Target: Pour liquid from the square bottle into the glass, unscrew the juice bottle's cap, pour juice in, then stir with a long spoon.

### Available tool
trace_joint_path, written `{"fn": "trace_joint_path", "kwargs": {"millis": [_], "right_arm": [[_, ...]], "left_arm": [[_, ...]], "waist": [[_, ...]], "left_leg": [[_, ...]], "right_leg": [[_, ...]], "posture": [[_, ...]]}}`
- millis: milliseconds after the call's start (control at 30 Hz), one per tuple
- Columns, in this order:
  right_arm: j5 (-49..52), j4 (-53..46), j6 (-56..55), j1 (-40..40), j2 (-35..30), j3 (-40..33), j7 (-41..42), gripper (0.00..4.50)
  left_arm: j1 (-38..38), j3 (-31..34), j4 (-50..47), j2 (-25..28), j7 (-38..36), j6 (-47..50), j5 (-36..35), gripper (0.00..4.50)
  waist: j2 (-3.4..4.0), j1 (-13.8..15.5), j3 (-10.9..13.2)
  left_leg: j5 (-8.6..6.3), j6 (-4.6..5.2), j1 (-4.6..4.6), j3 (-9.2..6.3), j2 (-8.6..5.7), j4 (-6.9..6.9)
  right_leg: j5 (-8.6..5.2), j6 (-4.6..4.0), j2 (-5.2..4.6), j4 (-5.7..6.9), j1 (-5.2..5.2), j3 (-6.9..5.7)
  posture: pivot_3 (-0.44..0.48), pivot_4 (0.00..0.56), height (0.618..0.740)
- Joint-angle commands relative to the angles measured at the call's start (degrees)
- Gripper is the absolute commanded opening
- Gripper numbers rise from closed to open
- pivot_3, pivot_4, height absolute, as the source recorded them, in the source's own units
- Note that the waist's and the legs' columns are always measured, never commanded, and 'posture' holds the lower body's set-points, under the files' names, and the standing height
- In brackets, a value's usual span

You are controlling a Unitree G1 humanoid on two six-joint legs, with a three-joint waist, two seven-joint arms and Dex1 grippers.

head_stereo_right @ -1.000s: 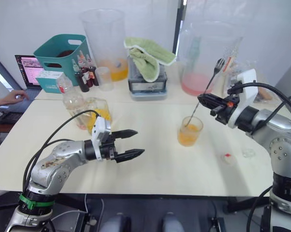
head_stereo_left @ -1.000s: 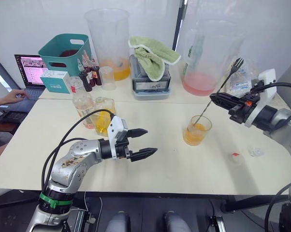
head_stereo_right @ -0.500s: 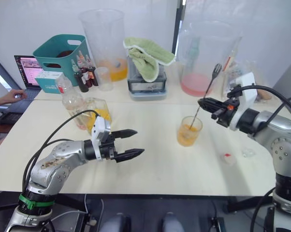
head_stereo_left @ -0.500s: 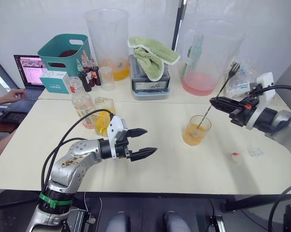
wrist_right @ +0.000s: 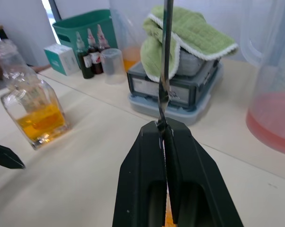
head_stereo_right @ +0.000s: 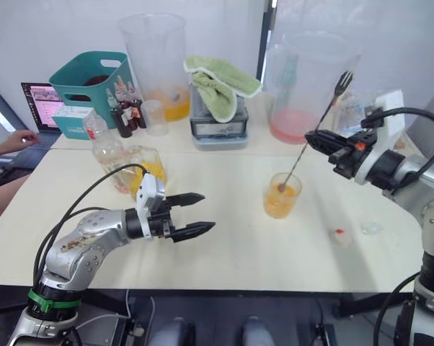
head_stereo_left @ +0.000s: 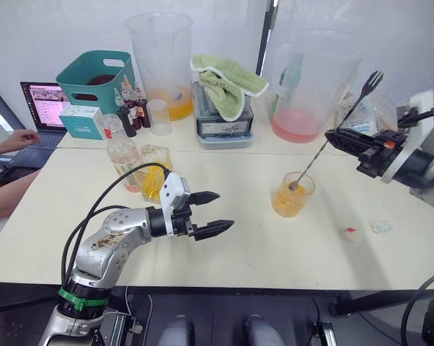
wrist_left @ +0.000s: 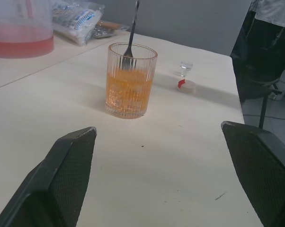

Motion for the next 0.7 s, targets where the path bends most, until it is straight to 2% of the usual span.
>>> {"fn": "trace_joint_path", "kwargs": {"millis": [33, 300, 400, 500, 700], "right_arm": [[6.3, -0.5, 3.6, -3.5, -2.6, -5.4, -1.2, 0.00], [17.3, 9.7, 16.4, -8.7, -12.4, -11.8, -2.3, 0.00], [20.9, 14.4, 25.3, -5.1, -18.9, -13.2, 3.9, 0.00], [21.7, 15.8, 31.6, -0.6, -23.4, -10.9, 7.9, 0.00], [16.1, 18.6, 33.4, 1.8, -25.5, -0.6, 11.2, 0.00]], "left_arm": [[-0.5, 0.9, -2.2, 0.0, 0.3, -1.3, -0.6, 4.48], [1.0, 1.7, -3.3, 0.1, 0.8, -2.6, -0.4, 4.48], [2.1, 2.2, -3.6, 0.2, 1.4, -3.0, -0.4, 4.48], [2.7, 2.2, -3.6, 0.4, 1.4, -3.4, -0.3, 4.48], [2.5, 1.9, -3.4, 0.1, 1.5, -3.2, -0.5, 4.48]], "waist": [[0.00, 0.0, 0.0], [0.05, 0.1, 0.0], [0.17, 0.1, 0.0], [0.18, 0.2, 0.0], [0.22, -0.2, 0.0]], "left_leg": [[0.00, 0.00, 0.00, 0.00, 0.00, 0.00], [0.00, 0.01, -0.02, 0.03, 0.00, -0.01], [0.00, 0.01, -0.02, 0.10, 0.00, 0.00], [-0.02, 0.04, -0.01, 0.13, 0.00, -0.05], [0.00, 0.06, 0.09, 0.39, 0.05, 0.00]], "right_leg": [[0.00, 0.00, 0.00, 0.00, 0.00, 0.00], [0.00, 0.00, -0.03, -0.06, 0.04, -0.02], [0.00, 0.00, -0.01, -0.04, 0.01, 0.01], [0.00, 0.00, -0.02, -0.09, 0.04, 0.00], [-0.01, 0.00, -0.01, -0.11, 0.05, 0.08]], "posture": [[0.000, 0.150, 0.733], [0.000, 0.150, 0.733], [0.000, 0.150, 0.733], [0.000, 0.150, 0.733], [0.000, 0.150, 0.733]]}}
